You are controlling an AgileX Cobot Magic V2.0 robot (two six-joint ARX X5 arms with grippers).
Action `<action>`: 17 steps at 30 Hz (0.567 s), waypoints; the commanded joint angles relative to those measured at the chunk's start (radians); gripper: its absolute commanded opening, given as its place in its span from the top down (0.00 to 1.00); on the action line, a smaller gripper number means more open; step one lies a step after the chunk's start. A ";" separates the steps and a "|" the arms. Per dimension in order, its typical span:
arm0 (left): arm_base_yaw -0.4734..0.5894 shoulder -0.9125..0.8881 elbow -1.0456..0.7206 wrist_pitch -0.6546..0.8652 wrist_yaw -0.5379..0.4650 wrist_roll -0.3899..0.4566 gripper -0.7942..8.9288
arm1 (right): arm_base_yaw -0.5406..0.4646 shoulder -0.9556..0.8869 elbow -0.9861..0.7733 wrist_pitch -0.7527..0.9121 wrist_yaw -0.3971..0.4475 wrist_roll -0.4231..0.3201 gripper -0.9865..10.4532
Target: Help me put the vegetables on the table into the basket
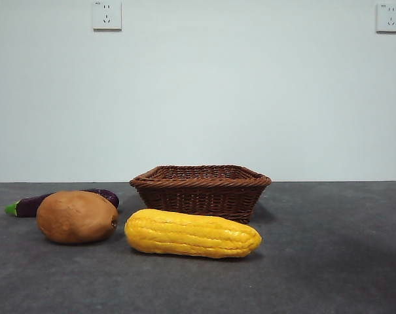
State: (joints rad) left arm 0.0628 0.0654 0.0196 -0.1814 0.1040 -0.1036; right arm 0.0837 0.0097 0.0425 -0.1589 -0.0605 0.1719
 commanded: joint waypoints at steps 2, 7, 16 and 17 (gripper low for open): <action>0.000 0.002 0.044 -0.057 0.055 -0.036 0.92 | 0.001 0.003 0.052 0.000 -0.020 0.088 0.92; 0.000 0.017 0.147 -0.132 0.074 -0.053 0.92 | 0.001 0.054 0.177 -0.037 -0.051 0.099 0.92; 0.000 0.127 0.383 -0.198 0.187 -0.101 0.92 | 0.001 0.272 0.497 -0.343 -0.152 0.042 0.92; 0.000 0.150 0.417 -0.224 0.203 -0.096 0.92 | 0.001 0.300 0.535 -0.370 -0.173 0.028 0.92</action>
State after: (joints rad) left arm 0.0628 0.2024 0.4171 -0.3931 0.2939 -0.1951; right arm 0.0841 0.2985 0.5503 -0.5270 -0.2218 0.2298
